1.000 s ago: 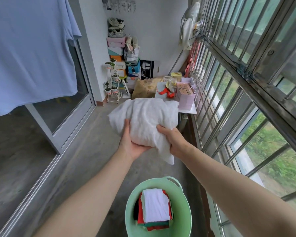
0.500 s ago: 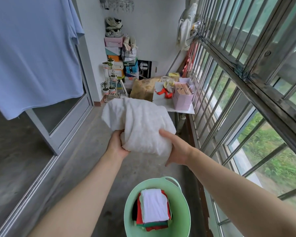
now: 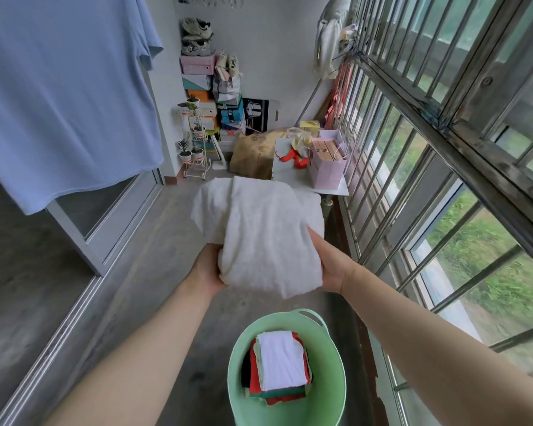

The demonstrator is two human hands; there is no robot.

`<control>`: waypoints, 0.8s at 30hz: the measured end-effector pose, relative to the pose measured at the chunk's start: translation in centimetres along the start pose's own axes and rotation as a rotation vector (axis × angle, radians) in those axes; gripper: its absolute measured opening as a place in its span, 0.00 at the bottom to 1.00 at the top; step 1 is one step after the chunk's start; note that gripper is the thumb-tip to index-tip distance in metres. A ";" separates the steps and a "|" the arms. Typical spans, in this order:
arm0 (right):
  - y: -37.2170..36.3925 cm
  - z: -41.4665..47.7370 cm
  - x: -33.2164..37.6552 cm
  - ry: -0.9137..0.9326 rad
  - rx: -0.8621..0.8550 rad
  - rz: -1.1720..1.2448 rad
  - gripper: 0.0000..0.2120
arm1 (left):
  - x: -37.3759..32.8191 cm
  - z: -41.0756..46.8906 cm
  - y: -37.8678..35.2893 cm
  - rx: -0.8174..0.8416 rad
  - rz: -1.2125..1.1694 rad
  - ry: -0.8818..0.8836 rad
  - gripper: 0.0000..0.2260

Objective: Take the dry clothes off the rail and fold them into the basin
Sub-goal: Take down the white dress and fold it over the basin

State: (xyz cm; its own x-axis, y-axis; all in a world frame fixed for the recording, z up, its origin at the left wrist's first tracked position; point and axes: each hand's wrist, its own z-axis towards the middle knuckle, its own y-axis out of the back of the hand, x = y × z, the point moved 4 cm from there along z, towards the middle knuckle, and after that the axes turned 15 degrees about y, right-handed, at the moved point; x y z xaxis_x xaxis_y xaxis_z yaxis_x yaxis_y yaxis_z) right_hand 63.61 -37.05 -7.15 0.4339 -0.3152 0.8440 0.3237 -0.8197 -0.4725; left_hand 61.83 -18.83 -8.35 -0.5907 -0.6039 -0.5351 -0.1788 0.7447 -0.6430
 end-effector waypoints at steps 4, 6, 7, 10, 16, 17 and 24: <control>2.0 -0.7 -0.5 0.079 -0.101 -0.152 0.14 | 2.1 1.2 1.8 -0.051 0.052 0.093 0.23; 3.0 -1.0 -1.0 0.118 -0.148 -0.187 0.11 | 2.8 1.8 2.5 -0.072 0.068 0.087 0.15; 3.6 -1.0 -1.2 0.130 -0.162 -0.201 0.12 | 3.1 2.0 2.6 -0.088 0.080 0.091 0.12; 5.8 -0.9 -2.3 0.138 -0.222 -0.214 0.21 | 4.3 2.7 2.7 -0.098 0.091 0.088 0.19; 9.3 -0.3 -3.1 0.098 -0.319 -0.195 0.24 | 5.2 3.7 1.5 -0.212 -0.004 0.067 0.14; 10.0 -0.2 -3.2 0.085 -0.329 -0.195 0.22 | 5.5 4.1 1.2 -0.220 -0.014 0.062 0.14; 14.9 1.2 -4.3 -0.028 -0.303 -0.226 0.13 | 8.4 6.7 -0.3 -0.257 -0.031 0.084 0.11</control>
State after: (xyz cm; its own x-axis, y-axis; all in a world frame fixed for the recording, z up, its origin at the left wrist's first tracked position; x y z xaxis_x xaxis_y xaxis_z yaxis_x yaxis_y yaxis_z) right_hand 67.60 -47.31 -18.09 0.4039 -0.1001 0.9093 0.1523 -0.9728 -0.1747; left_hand 62.16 -26.02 -16.36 -0.6433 -0.6099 -0.4628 -0.3858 0.7804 -0.4921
